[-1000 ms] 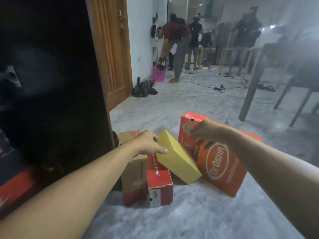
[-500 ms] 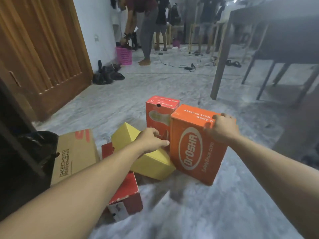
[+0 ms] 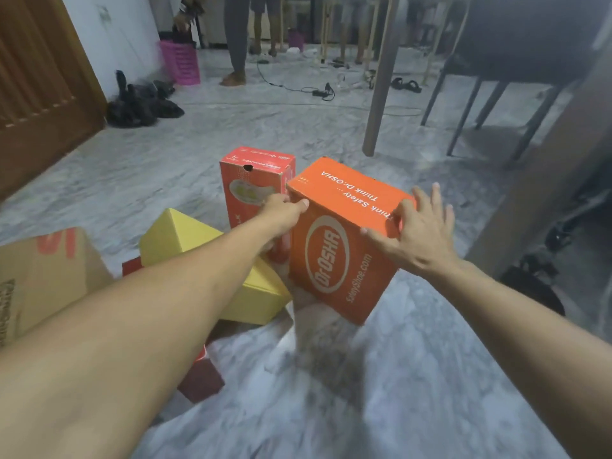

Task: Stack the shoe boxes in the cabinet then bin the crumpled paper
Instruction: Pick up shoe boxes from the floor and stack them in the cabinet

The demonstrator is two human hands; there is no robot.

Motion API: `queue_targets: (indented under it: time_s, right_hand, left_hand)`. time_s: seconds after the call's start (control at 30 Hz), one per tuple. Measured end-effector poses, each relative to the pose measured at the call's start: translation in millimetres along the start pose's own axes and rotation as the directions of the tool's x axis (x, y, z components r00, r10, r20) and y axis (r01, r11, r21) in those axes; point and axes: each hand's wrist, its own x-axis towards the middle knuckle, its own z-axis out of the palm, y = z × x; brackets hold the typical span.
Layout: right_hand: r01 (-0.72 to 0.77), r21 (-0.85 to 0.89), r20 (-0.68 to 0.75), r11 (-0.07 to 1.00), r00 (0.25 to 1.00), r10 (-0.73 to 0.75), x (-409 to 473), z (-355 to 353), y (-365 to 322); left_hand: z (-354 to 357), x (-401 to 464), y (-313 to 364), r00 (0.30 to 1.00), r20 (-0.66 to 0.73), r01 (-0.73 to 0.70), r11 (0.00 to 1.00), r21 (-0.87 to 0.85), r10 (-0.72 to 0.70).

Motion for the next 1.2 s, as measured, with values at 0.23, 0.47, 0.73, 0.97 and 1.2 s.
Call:
queue_targets:
  time_s: [0.23,0.47,0.73,0.97,1.2]
  right_hand:
    - [-0.083,0.028,0.047,0.996,0.996,0.082,-20.9,-21.4,12.2]
    - [-0.318,0.102,0.092,0.943,0.947,0.309,-48.8,-39.6,32.5]
    - [-0.486,0.253,0.098,0.837,0.873,0.477,-72.1,-56.7,53.3]
    - [-0.613,0.486,0.333,0.623,0.789,0.516,-86.6,-56.4,81.9]
    - [-0.531,0.474,0.274,0.702,0.847,0.455,-100.2,-33.4,96.2]
  left_hand:
    - [48.8,-21.1,11.4,0.988,0.147,-0.051,0.998,-0.024,0.054]
    - [79.7,-53.4,12.2,0.972,0.230,-0.021,0.994,-0.109,0.046]
    - [95.6,-85.5,-47.3,0.937,0.283,0.228,0.972,-0.062,-0.202]
    - [110.1,-97.2,-114.4,0.871,0.286,0.439,0.894,-0.088,-0.400]
    - [111.1,-98.5,-149.2,0.835,0.311,0.529,0.818,-0.224,-0.455]
